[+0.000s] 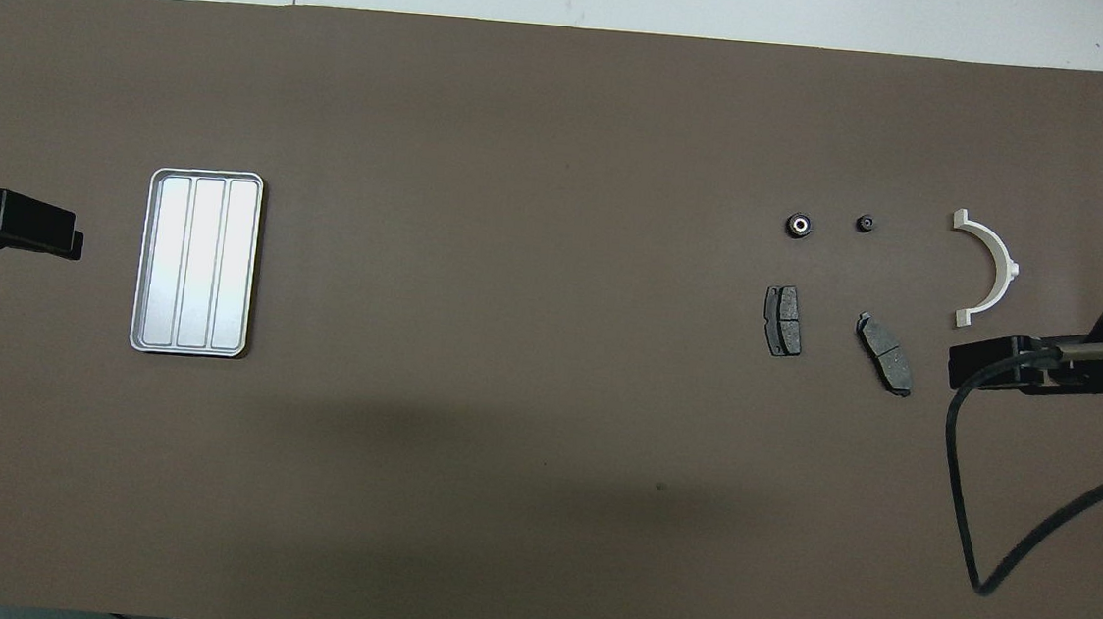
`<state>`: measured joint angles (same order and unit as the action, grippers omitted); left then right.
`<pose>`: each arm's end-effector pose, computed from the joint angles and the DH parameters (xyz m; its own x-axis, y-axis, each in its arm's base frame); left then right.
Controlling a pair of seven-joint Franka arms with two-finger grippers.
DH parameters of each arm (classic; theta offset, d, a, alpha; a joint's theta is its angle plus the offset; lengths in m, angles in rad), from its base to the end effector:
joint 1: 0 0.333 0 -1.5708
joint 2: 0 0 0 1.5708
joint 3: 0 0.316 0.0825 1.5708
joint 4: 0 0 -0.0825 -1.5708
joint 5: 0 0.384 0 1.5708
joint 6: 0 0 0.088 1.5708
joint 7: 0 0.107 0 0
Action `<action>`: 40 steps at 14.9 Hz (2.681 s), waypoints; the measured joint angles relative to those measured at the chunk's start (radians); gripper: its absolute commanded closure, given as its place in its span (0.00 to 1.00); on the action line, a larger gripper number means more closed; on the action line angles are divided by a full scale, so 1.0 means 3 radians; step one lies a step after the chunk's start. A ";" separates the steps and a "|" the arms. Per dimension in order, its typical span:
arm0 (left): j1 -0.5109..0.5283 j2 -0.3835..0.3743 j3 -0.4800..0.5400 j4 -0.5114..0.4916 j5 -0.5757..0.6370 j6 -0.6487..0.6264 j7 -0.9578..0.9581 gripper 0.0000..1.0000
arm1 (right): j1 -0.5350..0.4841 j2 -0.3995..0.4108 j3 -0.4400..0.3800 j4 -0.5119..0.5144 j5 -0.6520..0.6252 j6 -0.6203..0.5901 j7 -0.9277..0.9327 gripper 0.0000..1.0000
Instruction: Pick bearing gear from pile to tray
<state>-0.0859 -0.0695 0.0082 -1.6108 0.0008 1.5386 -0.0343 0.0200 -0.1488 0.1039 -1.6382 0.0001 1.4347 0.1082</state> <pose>0.5279 -0.0408 0.6405 0.9991 -0.0434 -0.0027 -0.0434 -0.9991 -0.0003 0.4887 0.0654 0.6591 0.9985 0.0136 -0.0535 0.0147 -0.9997 0.0212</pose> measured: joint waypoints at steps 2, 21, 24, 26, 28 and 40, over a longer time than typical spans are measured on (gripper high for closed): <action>0.0000 0.0000 0.0000 0.0000 0.0000 0.0000 0.0000 0.00 | 0.0000 0.0000 -0.0001 0.0000 0.0000 0.0000 0.0000 0.00; 0.0003 0.0000 0.0032 -0.0009 0.0000 0.0001 -0.0001 0.00 | -0.0031 0.1437 -0.0036 -0.0566 -0.0030 0.2320 0.0059 0.00; 0.0005 0.0000 0.0042 -0.0018 0.0000 0.0003 -0.0003 0.00 | -0.0014 0.1667 -0.0033 -0.0543 -0.0229 0.2515 0.0266 0.02; 0.0005 0.0000 0.0043 -0.0019 0.0000 0.0003 -0.0003 0.00 | -0.0007 0.1836 -0.0033 -0.0451 -0.0310 0.2546 0.0469 0.02; 0.0005 0.0000 0.0044 -0.0023 0.0000 0.0000 -0.0004 0.00 | -0.0004 0.2024 -0.0033 -0.0296 -0.0354 0.2546 0.0735 0.03; 0.0005 -0.0033 0.0044 -0.0153 0.0000 0.0000 -0.0002 0.00 | 0.0077 0.2409 -0.0032 -0.0064 -0.0418 0.2692 0.1123 0.23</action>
<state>-0.0842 -0.0794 0.0215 -1.6568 0.0008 1.5385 -0.0349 0.0431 0.5738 0.0943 -1.6572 -0.1252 2.2424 0.4452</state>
